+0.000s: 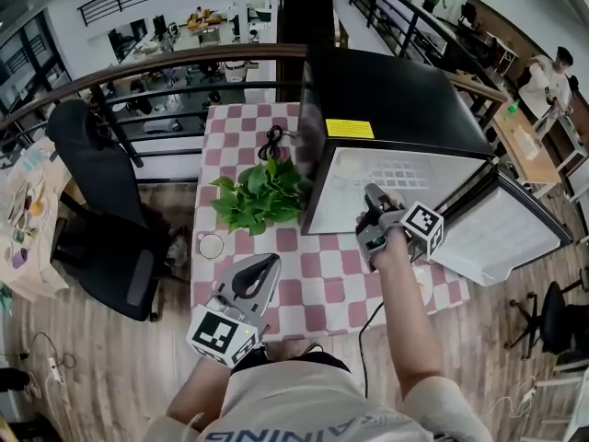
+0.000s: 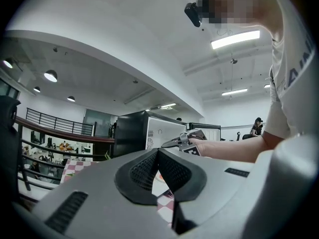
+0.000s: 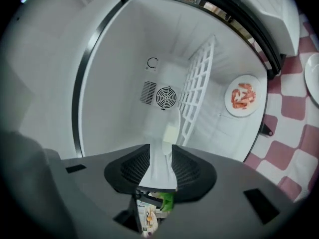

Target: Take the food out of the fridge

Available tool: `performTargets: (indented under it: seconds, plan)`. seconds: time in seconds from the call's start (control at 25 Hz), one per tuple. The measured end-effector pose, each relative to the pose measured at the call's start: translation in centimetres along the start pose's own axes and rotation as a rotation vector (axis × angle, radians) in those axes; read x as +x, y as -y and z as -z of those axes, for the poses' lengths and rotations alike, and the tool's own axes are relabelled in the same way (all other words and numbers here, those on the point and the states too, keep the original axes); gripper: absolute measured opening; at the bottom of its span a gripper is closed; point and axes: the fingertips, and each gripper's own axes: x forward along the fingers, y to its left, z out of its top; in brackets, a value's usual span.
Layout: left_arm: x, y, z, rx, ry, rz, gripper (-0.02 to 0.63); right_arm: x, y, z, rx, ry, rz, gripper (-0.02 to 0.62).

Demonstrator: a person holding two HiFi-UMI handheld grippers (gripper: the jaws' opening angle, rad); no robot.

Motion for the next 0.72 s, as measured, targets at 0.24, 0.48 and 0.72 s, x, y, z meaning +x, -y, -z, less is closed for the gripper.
performTargets:
  seconds: [0.24, 0.48, 0.72]
  plan:
    - [0.1, -1.1, 0.4, -0.012, -0.001, -0.019, 0.006, 3.4, 0.8, -0.5, 0.062, -0.014, 0.062, 0.143]
    - [0.4, -1.4, 0.9, -0.028, -0.001, -0.016, 0.006, 4.9, 1.1, -0.7, 0.118, -0.02, 0.136, 0.172]
    - [0.4, -2.3, 0.7, -0.03, 0.007, -0.019, 0.006, 5.8, 1.8, -0.7, 0.178, -0.006, 0.179, 0.17]
